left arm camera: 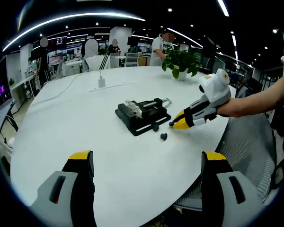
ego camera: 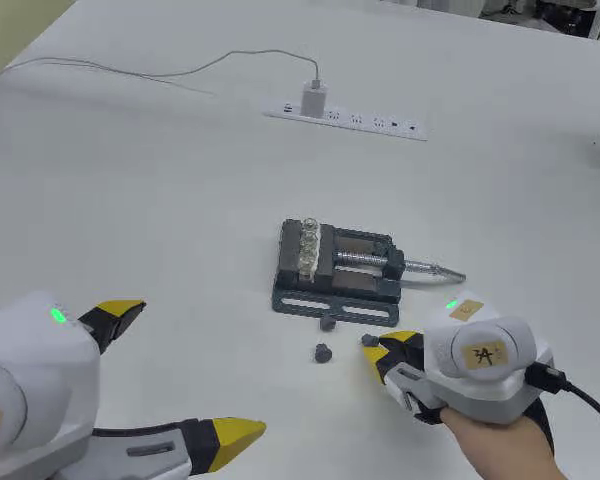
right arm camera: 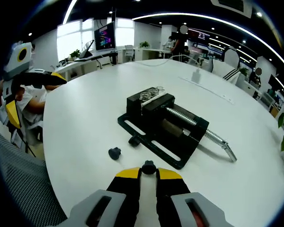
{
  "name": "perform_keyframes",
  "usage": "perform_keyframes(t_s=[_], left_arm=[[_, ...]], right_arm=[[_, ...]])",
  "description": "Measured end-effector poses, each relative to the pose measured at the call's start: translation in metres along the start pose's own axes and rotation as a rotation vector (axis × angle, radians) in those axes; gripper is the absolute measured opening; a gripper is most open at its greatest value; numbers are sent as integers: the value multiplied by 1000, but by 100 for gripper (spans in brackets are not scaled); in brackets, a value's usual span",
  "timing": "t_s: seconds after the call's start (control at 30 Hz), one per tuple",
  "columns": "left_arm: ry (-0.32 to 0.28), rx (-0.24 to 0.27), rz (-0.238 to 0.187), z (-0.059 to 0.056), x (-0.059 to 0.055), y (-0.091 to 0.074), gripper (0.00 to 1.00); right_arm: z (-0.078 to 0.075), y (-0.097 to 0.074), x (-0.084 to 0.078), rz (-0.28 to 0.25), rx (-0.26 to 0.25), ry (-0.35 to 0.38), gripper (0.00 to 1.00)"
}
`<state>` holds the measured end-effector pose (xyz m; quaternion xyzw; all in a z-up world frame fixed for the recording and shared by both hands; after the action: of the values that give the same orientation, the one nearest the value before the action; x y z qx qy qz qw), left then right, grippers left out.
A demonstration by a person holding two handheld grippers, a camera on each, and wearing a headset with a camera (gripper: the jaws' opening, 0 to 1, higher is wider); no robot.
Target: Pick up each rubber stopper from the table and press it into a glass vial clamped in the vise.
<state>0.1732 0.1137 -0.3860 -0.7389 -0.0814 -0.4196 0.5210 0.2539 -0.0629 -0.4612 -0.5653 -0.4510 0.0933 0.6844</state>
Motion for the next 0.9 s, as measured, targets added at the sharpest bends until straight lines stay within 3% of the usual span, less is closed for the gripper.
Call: perform_keyframes(t_s=[0.2,0.33,0.53,0.7,0.9], left_arm=[[32,-4,-9,0,4,3,90],[94,-17,1,-2,5,8,89],[163,-40,22,-3,8,17,85],[222,-93,42,-12,12,24,78],[325,-125,39,-26,26,33,72]], right_arm=[[1,-17,6,-9,68,-31,8],[5,-32,9,4,119,-93,8],[8,-55,21,2,190,-89,8],[18,-72,32,20,237,-160,8],[31,-91,46,52,280,-296,8]])
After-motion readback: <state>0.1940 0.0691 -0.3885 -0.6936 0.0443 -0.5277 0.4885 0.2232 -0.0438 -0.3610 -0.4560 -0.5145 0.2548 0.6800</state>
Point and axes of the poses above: the centre of the closed fingertips' face, and the gripper's own axes: y roughly forward along the fingers, z roughly to its left, x roughly out of its top, the point moved 2 cm from there along -y, roughly backward along the fingers, and after that the axes turned 15 degrees about z, right-handed, at the moved point
